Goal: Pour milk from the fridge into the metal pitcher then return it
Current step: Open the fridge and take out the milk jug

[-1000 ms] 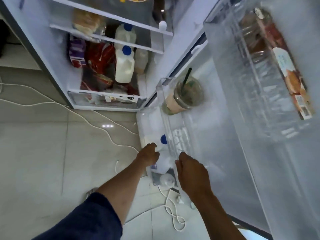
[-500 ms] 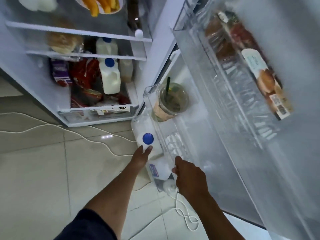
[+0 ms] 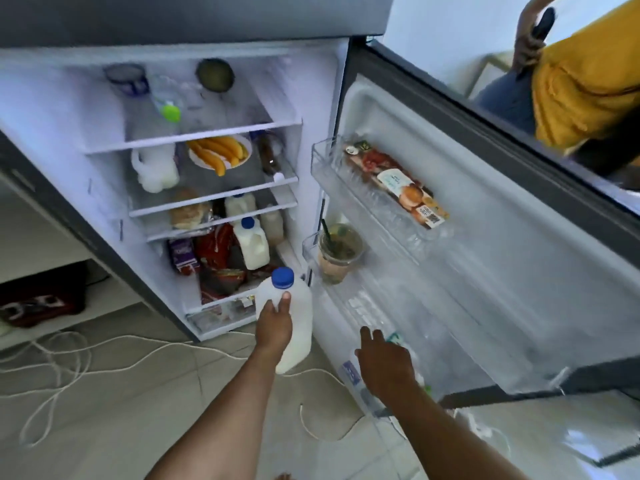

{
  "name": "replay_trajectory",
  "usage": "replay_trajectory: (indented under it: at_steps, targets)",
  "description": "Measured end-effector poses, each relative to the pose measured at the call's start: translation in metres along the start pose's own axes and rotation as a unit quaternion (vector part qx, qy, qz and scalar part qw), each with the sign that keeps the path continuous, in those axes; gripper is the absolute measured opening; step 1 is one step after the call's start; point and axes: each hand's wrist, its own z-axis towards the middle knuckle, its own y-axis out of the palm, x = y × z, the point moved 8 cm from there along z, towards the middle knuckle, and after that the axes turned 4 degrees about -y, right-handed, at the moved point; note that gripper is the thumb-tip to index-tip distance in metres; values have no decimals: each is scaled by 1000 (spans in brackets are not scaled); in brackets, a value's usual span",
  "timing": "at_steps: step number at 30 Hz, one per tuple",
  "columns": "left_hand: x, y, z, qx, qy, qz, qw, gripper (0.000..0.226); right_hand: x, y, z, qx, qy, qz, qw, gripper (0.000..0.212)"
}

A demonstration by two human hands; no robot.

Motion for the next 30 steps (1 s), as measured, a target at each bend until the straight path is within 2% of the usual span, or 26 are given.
replay_trajectory:
  at_steps: [3, 7, 9, 11, 13, 14, 16, 18, 20, 23, 28, 30]
  targets:
    - [48, -27, -35, 18, 82, 35, 996, 52, -15, -32, -17, 45, -29, -4, 999, 28]
    - [112, -60, -90, 67, 179, 79, 978, 51, -25, -105, -55, 162, -78, 7, 984, 22]
    - [146, -73, -120, 98, 229, 79, 965, 52, -19, -156, -85, 263, -109, 46, 957, 19]
    - [179, -85, -150, 125, 267, 62, 954, 53, -5, -203, -116, 374, -132, 72, 915, 19]
    - [209, -89, -190, 141, 301, 29, 943, 50, 21, -239, -153, 460, -127, 23, 879, 24]
    - [222, -90, -205, 147, 314, 22, 938, 49, 33, -249, -162, 475, -108, -20, 873, 32]
    - [242, -86, -236, 141, 338, 7, 931, 47, 70, -258, -177, 452, -34, -52, 890, 48]
    - [254, -82, -261, 140, 342, 14, 929, 54, 117, -251, -187, 397, 63, -27, 915, 60]
    - [261, -79, -277, 147, 338, 26, 929, 61, 150, -237, -199, 345, 112, -22, 932, 67]
    - [260, -74, -301, 147, 333, 31, 931, 62, 157, -226, -217, 330, 82, -54, 939, 73]
    - [243, -80, -329, 147, 336, 3, 930, 43, 134, -226, -235, 339, 74, -17, 938, 68]
    - [239, -88, -336, 144, 334, -2, 931, 46, 122, -225, -241, 348, 69, -23, 935, 65]
